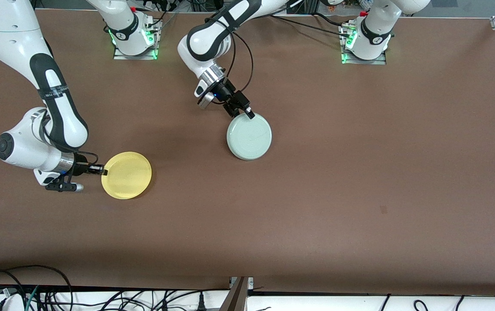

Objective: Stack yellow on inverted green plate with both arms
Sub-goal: 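Lower the inverted green plate onto the table with the left gripper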

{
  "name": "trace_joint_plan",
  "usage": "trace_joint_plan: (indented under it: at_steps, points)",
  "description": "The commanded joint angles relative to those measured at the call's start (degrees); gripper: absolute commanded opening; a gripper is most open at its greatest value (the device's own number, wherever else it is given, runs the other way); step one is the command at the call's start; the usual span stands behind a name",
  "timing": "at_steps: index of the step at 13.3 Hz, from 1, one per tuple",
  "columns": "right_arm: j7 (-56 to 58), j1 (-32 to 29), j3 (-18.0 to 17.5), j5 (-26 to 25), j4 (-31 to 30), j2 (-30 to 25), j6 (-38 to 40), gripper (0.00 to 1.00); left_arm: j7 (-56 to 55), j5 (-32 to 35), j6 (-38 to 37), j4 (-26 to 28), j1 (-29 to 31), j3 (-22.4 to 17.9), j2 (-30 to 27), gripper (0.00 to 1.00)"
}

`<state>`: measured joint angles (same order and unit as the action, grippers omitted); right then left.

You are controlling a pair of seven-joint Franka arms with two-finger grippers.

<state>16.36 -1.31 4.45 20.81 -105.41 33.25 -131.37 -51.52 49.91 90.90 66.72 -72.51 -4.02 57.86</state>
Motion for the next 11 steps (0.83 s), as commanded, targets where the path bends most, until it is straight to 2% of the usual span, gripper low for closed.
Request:
trace_joint_plan:
  at_steps: [1,4,6,7,9,11]
  points:
    - [1.0,-0.2,0.3,1.2,5.2,-1.5,9.2,0.0,-5.9,-4.3,9.9,-1.2,1.0,0.1,-0.3,1.0]
    - [1.0,-0.4,0.5,0.9,8.4,-2.7,14.5,0.0,-7.5,-7.4,23.2,-1.1,3.5,0.1,-0.3,1.0]
    - [0.6,-0.4,0.6,0.2,10.6,-3.9,19.4,0.0,-8.7,-8.7,26.5,-1.2,4.1,0.2,-0.7,1.0]
    - [0.6,-0.4,0.6,0.2,11.6,-4.3,21.2,0.0,-9.9,-12.9,26.9,-1.2,5.4,0.5,-1.5,1.0]
    - [0.8,-0.4,0.5,0.0,11.7,-4.9,22.5,0.0,-9.2,-28.1,28.3,-1.3,8.9,0.2,-5.0,1.0]
    - [0.4,0.0,0.1,0.0,11.5,-4.9,23.3,0.0,-7.9,-36.4,28.4,-1.3,11.9,0.2,-7.8,1.0]
